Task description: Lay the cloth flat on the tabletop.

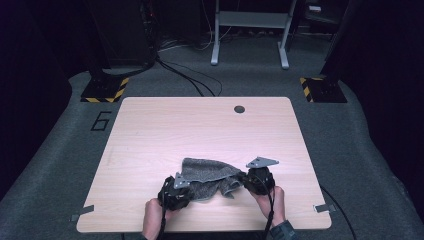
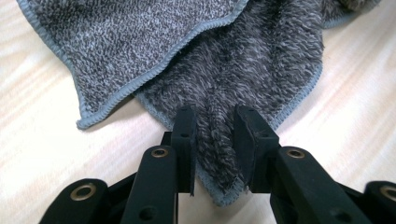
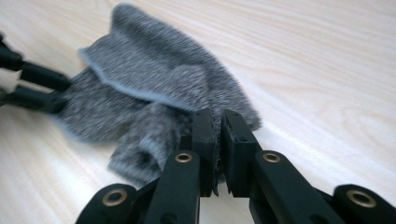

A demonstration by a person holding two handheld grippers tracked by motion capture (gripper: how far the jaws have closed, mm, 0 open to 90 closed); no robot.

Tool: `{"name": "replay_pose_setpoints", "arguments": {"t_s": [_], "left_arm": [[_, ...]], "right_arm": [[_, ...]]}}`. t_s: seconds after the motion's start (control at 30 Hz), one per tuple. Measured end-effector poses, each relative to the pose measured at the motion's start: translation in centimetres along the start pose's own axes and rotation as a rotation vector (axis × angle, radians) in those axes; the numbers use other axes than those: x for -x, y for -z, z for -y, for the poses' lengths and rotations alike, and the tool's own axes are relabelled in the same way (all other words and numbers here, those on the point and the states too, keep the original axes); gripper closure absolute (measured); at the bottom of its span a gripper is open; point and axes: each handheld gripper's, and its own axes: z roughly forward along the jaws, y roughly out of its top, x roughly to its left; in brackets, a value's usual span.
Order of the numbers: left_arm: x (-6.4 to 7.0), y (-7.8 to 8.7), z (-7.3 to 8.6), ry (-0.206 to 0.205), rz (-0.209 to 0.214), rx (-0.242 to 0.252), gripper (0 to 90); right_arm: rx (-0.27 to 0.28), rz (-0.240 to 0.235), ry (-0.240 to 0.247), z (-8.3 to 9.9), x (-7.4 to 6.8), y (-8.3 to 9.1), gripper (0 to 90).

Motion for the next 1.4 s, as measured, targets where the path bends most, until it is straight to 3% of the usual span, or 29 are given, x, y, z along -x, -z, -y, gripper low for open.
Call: {"name": "replay_pose_setpoints", "arguments": {"t_s": [0.13,0.33,0.43,0.57,0.6,0.83,1.03,1.23,1.33,1.4], "left_arm": [[0.1,0.4,0.5,0.008,0.011,0.001,66.5],[-0.3,1.3,0.9,0.058,0.007,0.032,42.9],[-1.5,2.6,0.8,0.082,-0.035,0.058,35.6],[-2.6,2.7,0.6,0.112,-0.071,0.059,30.8],[-3.4,2.6,0.5,0.119,-0.084,0.037,30.3],[-4.6,0.8,-0.5,0.105,-0.121,-0.003,32.3],[-4.6,-0.1,-0.9,0.095,-0.130,-0.022,37.7],[-4.7,-0.4,-0.7,0.097,-0.132,-0.031,43.9],[-4.7,-0.4,-0.6,0.098,-0.123,-0.021,48.9],[-4.7,-0.3,-0.6,0.087,-0.117,-0.019,58.2]], "right_arm": [[-0.001,0.003,-0.006,-0.7,0.8,-0.3,84.2],[0.000,-0.011,-0.013,-1.0,0.8,-0.6,78.1],[0.018,-0.034,-0.040,-0.7,0.7,0.0,67.1],[0.033,-0.046,-0.062,-0.6,0.8,0.8,60.1],[0.044,-0.048,-0.086,-0.6,0.8,1.4,58.9],[0.035,-0.047,-0.094,-0.4,0.2,2.2,54.3],[-0.006,-0.053,-0.097,0.3,-0.6,1.7,50.5],[-0.041,-0.058,-0.129,1.0,-0.1,0.7,49.8],[-0.050,-0.060,-0.122,1.2,-0.1,0.5,49.9],[-0.057,-0.059,-0.123,1.4,-0.3,0.4,50.5]]}}
